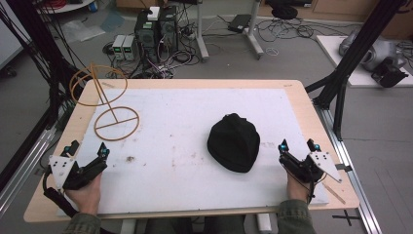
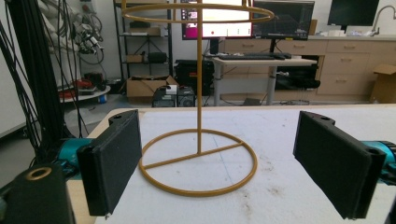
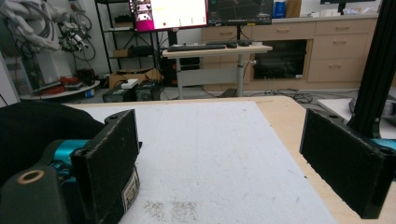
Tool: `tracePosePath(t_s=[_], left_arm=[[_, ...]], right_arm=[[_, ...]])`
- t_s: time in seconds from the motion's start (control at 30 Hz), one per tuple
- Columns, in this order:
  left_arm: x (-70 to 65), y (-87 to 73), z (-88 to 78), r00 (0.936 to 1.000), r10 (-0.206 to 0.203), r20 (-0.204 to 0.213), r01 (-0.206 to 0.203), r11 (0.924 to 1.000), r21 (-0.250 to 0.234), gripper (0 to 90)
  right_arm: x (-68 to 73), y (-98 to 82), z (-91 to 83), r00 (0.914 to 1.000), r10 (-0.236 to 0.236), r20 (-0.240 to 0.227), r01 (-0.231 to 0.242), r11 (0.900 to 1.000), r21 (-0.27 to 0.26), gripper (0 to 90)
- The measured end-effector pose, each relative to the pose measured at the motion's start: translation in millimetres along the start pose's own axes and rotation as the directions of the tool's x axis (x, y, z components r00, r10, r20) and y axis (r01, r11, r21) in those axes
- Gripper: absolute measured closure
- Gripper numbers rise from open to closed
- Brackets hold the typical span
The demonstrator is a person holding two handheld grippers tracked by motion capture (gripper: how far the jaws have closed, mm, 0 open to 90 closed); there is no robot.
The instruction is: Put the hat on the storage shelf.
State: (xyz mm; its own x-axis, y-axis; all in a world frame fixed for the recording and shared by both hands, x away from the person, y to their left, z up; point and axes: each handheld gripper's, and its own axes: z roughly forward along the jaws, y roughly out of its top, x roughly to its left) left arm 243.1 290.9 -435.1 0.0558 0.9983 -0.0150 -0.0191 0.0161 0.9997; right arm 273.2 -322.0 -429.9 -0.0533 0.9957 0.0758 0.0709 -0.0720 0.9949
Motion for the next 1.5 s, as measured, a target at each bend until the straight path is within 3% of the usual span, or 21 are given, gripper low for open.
tracePosePath(t_s=[0.3, 1.1, 1.5], left_arm=[[2.2, -0.7, 1.9, 0.9998, -0.019, 0.000, 0.019, 0.9998, 0.007, 15.7], [0.8, -1.5, 5.3, 0.9997, -0.022, 0.006, 0.022, 0.9996, 0.018, 15.7], [1.3, -1.7, 5.9, 0.9996, -0.024, 0.012, 0.024, 0.9995, 0.019, 15.8]], right_arm=[[1.5, -0.5, 0.2, 1.0000, -0.004, -0.008, 0.004, 1.000, 0.006, 11.0], [-0.9, -0.9, -1.9, 0.9998, 0.009, -0.017, -0.008, 1.000, 0.022, 11.0], [17.5, -0.1, 1.6, 0.9930, -0.013, -0.118, 0.017, 0.999, 0.036, 11.0]])
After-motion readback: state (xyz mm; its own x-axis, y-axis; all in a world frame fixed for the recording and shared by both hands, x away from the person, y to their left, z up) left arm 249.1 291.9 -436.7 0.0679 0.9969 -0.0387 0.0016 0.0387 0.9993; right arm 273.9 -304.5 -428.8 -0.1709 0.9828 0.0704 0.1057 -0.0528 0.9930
